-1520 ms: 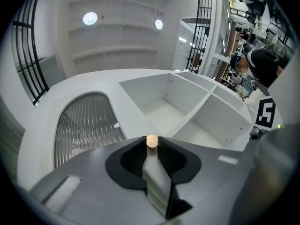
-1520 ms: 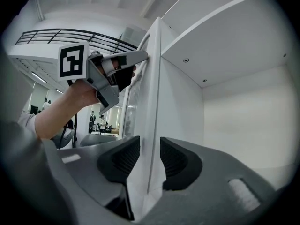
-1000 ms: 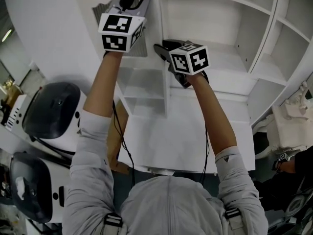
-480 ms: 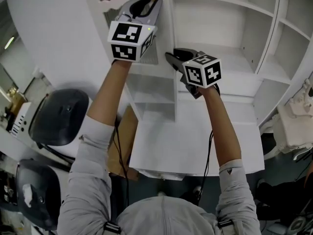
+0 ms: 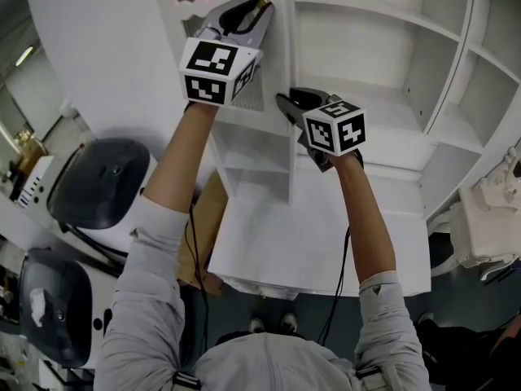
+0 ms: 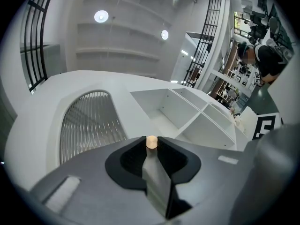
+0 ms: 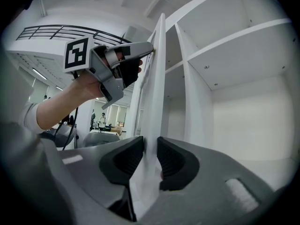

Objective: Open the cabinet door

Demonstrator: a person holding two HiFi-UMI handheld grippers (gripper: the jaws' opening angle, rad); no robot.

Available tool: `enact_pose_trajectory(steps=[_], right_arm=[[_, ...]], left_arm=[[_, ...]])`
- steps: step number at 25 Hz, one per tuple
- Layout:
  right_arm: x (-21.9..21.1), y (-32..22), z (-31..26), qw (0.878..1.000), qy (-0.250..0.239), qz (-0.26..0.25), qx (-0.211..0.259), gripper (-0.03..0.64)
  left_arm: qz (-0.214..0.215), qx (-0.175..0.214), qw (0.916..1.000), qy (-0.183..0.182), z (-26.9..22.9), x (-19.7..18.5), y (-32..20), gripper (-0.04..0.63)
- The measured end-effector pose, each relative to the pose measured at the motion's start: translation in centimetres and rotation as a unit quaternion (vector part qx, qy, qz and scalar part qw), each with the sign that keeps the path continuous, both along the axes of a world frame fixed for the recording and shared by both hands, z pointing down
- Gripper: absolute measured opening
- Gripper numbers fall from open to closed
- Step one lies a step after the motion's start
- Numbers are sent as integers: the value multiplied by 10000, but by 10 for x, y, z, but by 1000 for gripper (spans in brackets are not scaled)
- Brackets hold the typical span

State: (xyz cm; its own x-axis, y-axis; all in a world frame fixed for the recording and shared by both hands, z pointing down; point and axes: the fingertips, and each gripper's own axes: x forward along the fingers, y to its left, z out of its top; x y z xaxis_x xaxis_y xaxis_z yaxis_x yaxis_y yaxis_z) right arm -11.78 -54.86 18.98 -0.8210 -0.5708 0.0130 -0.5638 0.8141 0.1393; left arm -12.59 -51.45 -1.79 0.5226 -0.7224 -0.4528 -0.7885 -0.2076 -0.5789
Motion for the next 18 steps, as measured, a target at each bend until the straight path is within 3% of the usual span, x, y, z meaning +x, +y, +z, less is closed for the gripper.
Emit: enact_pose_trajectory(steps=[11, 18], right_arm=[[-6, 21, 1, 9986, 236, 466, -118, 94], [-20, 59, -1, 9949, 31, 1010, -35, 89]], left_arm=[[501, -73, 9987, 103, 0, -9, 20, 87], [1030, -98, 9946, 44, -1, -27, 57, 87]])
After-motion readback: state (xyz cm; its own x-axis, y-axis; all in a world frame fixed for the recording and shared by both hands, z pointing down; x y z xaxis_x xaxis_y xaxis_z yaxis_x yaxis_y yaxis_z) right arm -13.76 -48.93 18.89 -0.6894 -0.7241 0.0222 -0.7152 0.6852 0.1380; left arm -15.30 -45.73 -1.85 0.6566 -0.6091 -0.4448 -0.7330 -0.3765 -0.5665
